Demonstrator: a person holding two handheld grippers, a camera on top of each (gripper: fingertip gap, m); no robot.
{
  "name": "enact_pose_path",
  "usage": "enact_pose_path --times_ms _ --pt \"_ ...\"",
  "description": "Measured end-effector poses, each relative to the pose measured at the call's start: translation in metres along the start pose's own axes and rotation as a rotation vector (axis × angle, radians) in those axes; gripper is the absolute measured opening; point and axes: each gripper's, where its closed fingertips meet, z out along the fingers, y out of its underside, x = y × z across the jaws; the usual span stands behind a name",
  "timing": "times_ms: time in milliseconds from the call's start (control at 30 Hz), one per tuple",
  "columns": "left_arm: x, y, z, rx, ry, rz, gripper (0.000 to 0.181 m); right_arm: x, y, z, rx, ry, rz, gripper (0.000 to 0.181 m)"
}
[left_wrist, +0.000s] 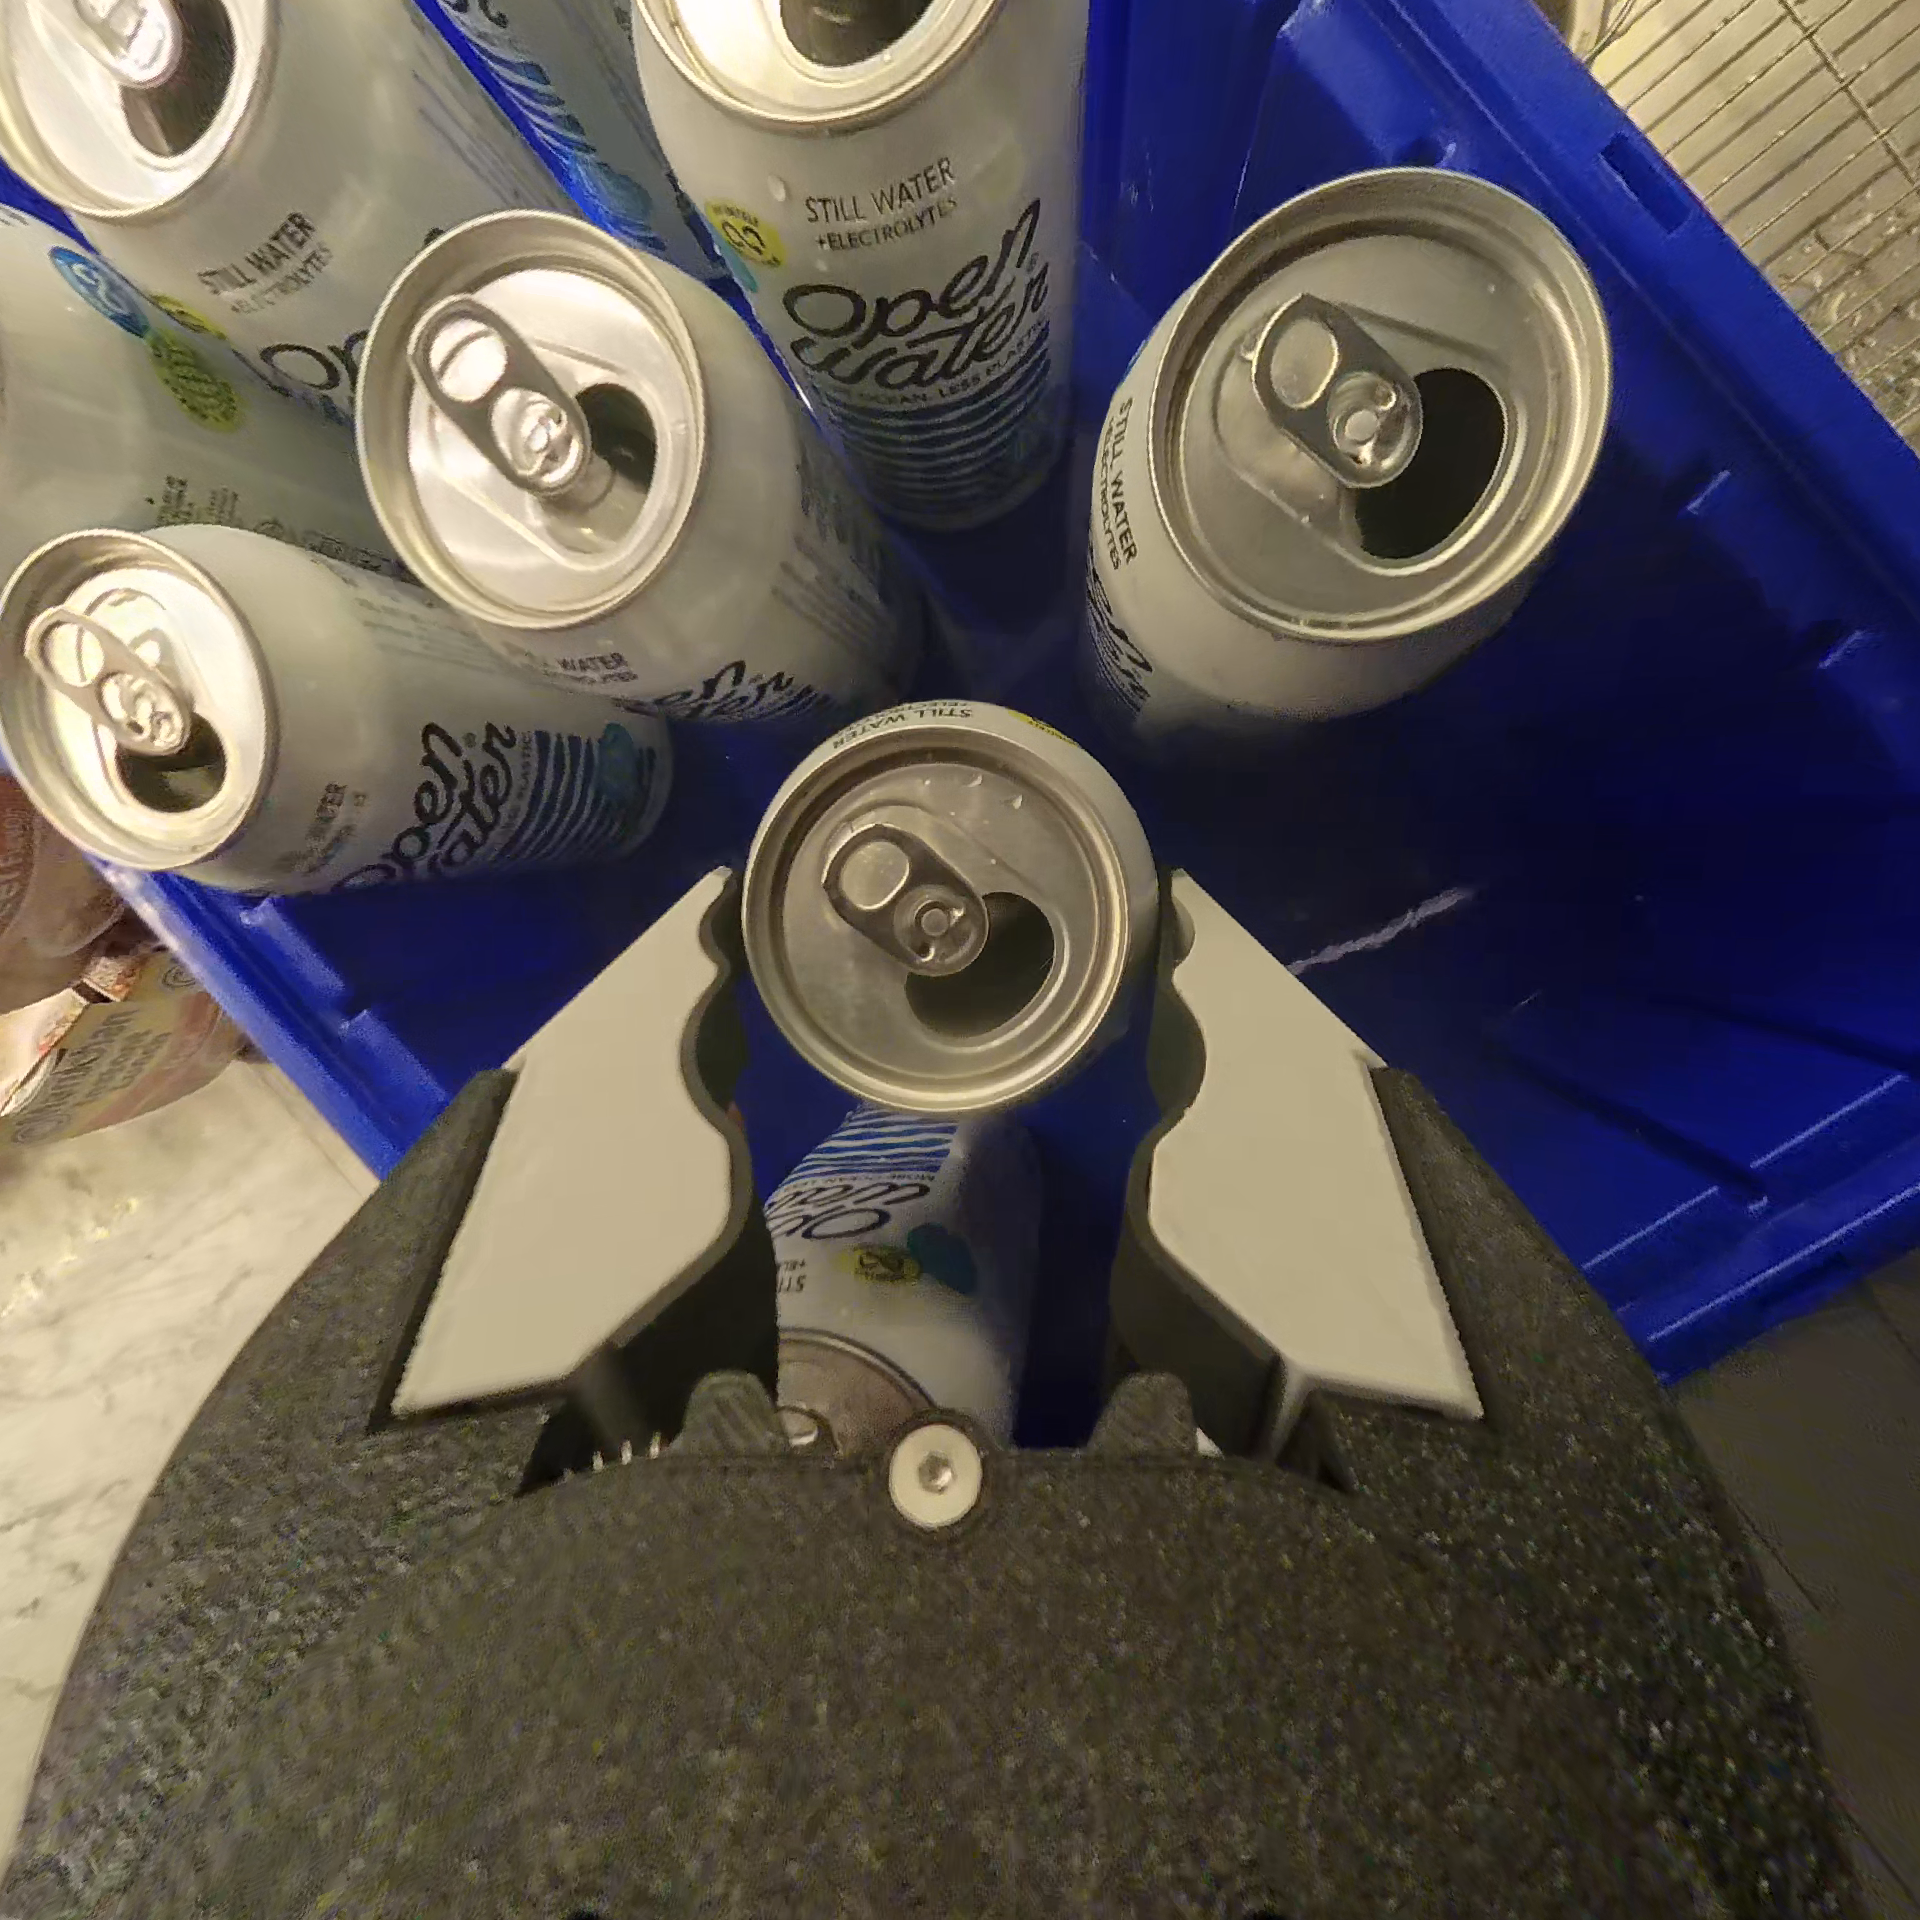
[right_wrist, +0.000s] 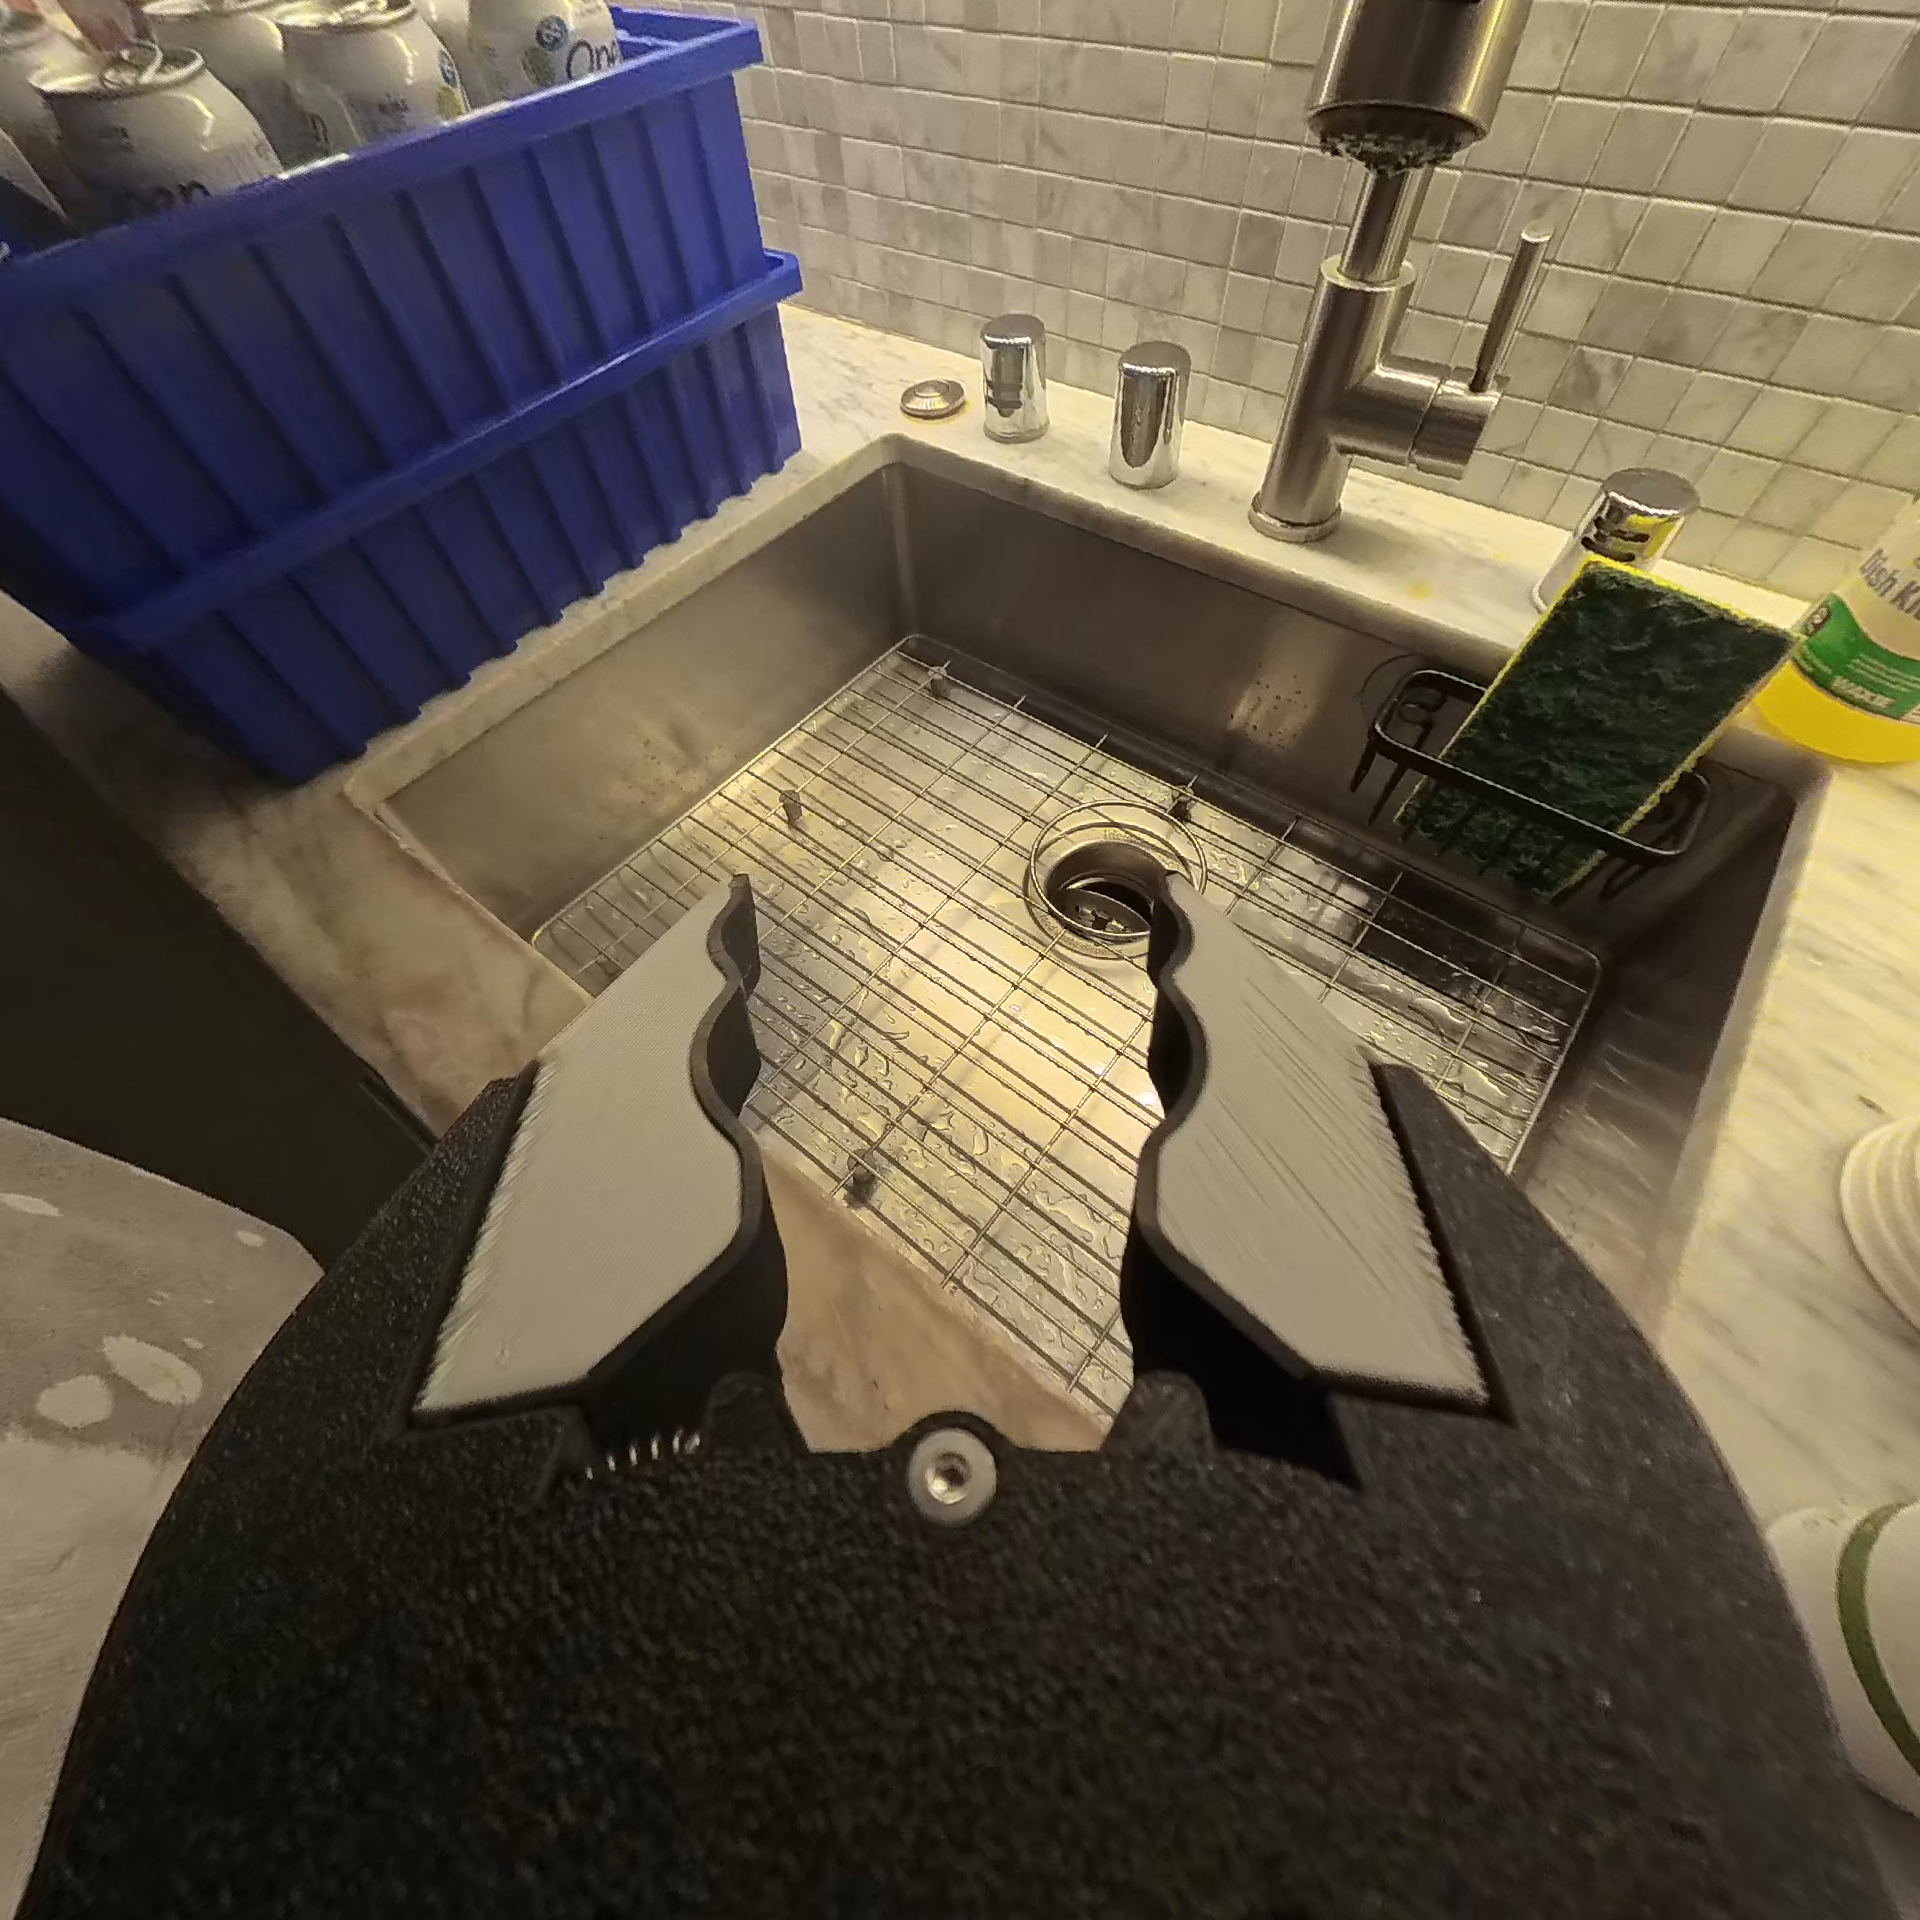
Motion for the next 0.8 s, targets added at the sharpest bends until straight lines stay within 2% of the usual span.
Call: enact_pose_path --times_ms 33,233,500,633,800 --pt "0.0 0.0 -0.003 0.008 -0.002 -0.003 0.077 -0.001 0.0 0.0 0.0 -0.003 0.0 0.075" --pt "-0.002 -0.008 -0.03 0.059 -0.006 -0.009 0.077 -0.01 -0.002 0.005 0.008 -0.038 -0.006 0.075" --pt "-0.006 -0.024 -0.066 0.093 -0.034 0.014 0.076 -0.037 -0.034 0.024 0.069 -0.151 -0.064 0.077" --pt "-0.005 -0.035 -0.084 0.117 -0.041 0.021 0.076 -0.075 -0.069 0.041 0.121 -0.269 -0.125 0.078" --pt "0.002 -0.05 -0.106 0.148 -0.037 0.037 0.076 -0.15 -0.123 0.075 0.179 -0.486 -0.2 0.082"
